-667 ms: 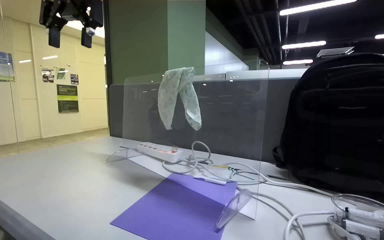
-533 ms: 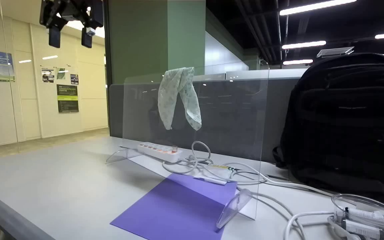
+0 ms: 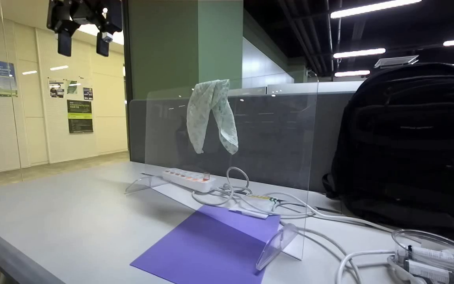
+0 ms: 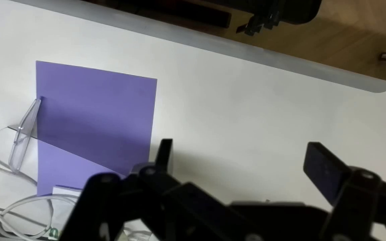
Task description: Take the towel and put it on the table
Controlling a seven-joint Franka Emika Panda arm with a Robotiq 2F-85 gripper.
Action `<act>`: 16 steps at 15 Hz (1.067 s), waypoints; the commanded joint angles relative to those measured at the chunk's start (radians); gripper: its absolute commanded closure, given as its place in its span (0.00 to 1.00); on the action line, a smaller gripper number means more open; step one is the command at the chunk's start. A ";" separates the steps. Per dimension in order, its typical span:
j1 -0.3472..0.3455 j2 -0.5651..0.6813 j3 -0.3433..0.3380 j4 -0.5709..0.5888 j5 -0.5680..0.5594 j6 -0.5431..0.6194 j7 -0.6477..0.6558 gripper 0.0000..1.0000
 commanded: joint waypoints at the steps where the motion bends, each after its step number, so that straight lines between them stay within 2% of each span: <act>1: -0.007 0.000 0.006 0.002 0.003 -0.003 -0.003 0.00; 7: -0.106 0.015 0.003 -0.009 -0.001 0.238 0.153 0.00; 16: -0.274 0.151 -0.017 0.016 -0.048 0.585 0.320 0.00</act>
